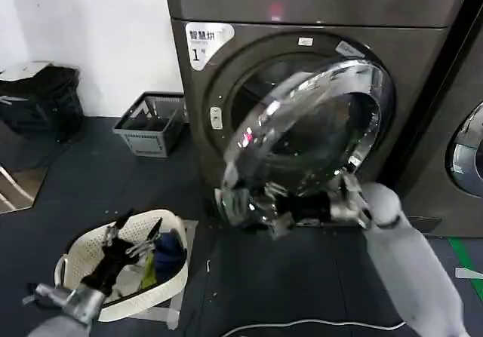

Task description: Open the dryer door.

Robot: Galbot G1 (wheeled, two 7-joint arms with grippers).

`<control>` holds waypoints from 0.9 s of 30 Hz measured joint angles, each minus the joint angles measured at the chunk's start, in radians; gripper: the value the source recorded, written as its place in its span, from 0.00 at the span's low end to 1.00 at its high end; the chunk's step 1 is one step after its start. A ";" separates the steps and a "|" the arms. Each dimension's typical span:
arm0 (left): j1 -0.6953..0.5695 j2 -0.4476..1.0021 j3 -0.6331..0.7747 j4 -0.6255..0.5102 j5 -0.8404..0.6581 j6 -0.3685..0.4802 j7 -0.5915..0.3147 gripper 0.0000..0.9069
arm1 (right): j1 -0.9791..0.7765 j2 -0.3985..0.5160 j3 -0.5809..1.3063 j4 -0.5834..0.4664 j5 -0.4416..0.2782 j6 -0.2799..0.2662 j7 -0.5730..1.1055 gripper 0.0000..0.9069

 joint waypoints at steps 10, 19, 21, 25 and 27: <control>-0.271 0.120 0.252 0.080 -0.127 0.030 0.082 1.00 | -0.389 0.090 0.499 0.166 0.044 0.074 0.087 1.00; -0.530 0.206 0.564 0.098 -0.285 0.040 0.217 1.00 | -0.588 0.219 0.792 0.239 0.042 0.088 0.525 1.00; -0.592 0.206 0.639 0.113 -0.296 0.037 0.233 1.00 | -0.617 0.235 0.839 0.250 0.055 0.074 0.654 1.00; -0.693 0.185 0.768 0.130 -0.316 0.033 0.252 1.00 | -0.646 0.246 0.915 0.248 0.032 0.041 0.881 1.00; -0.735 0.173 0.823 0.140 -0.314 0.027 0.280 1.00 | -0.649 0.239 0.959 0.236 -0.027 0.019 0.984 1.00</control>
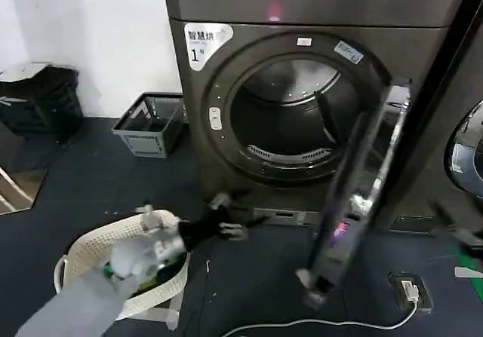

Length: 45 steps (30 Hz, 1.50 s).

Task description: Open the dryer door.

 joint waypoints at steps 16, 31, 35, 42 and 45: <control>-0.290 -0.105 0.343 0.051 -0.063 -0.011 0.010 1.00 | -0.021 -0.091 0.361 -0.111 -0.091 -0.088 0.284 1.00; -0.485 -0.304 0.558 0.189 -0.065 -0.019 -0.012 1.00 | -0.064 -0.166 0.594 -0.205 -0.138 -0.156 0.358 1.00; -0.510 -0.372 0.580 0.237 -0.062 -0.019 -0.022 1.00 | -0.066 -0.187 0.642 -0.237 -0.150 -0.161 0.400 1.00; -0.542 -0.506 0.597 0.339 -0.054 -0.025 -0.040 1.00 | -0.079 -0.211 0.718 -0.283 -0.154 -0.164 0.421 1.00; -0.551 -0.556 0.599 0.382 -0.041 -0.025 -0.049 1.00 | -0.083 -0.213 0.736 -0.294 -0.154 -0.162 0.410 1.00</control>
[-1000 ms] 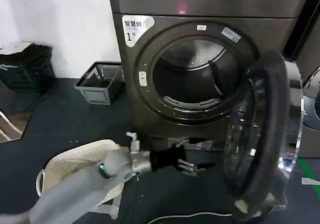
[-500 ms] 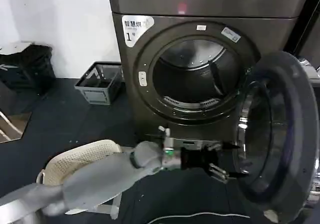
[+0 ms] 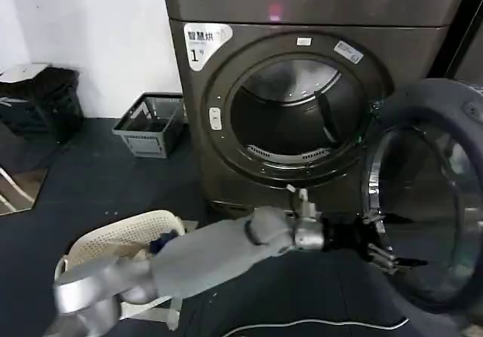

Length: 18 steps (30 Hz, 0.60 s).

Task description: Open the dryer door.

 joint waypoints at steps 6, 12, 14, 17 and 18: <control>-0.021 -0.085 -0.012 0.076 0.039 -0.007 -0.019 1.00 | 0.001 0.003 -0.004 -0.002 -0.006 0.010 -0.019 1.00; -0.032 -0.168 -0.038 0.162 0.091 -0.008 -0.073 1.00 | 0.006 0.008 -0.017 -0.007 -0.009 0.028 -0.024 1.00; -0.028 -0.178 -0.052 0.195 0.105 -0.014 -0.085 1.00 | 0.003 0.009 -0.017 -0.010 -0.009 0.035 -0.025 1.00; -0.032 -0.177 -0.073 0.251 0.107 -0.021 -0.106 1.00 | -0.001 0.010 -0.013 -0.010 -0.009 0.041 -0.025 1.00; -0.034 -0.177 -0.079 0.266 0.109 -0.024 -0.108 1.00 | -0.002 0.009 -0.012 -0.010 -0.009 0.042 -0.026 1.00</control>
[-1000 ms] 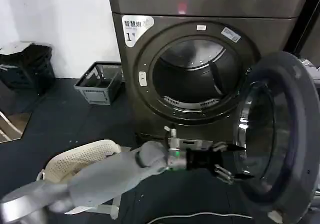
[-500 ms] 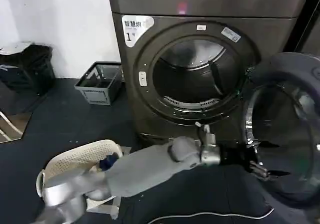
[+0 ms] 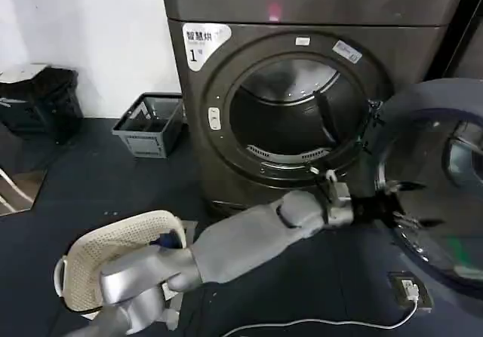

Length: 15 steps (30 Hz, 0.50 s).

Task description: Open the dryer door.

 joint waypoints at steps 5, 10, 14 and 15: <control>-0.015 0.000 -0.035 0.054 0.016 -0.007 -0.028 1.00 | 0.000 -0.001 0.002 0.000 0.000 0.001 -0.003 1.00; -0.025 0.000 -0.068 0.086 0.018 -0.025 -0.032 1.00 | -0.001 -0.002 0.002 -0.005 0.000 0.008 -0.003 1.00; -0.011 0.000 -0.072 0.065 0.005 -0.094 -0.054 1.00 | 0.002 -0.002 -0.002 -0.005 -0.002 0.011 -0.004 1.00; -0.006 0.000 -0.072 0.053 0.004 -0.119 -0.070 1.00 | 0.002 -0.002 -0.002 -0.006 -0.002 0.012 -0.004 1.00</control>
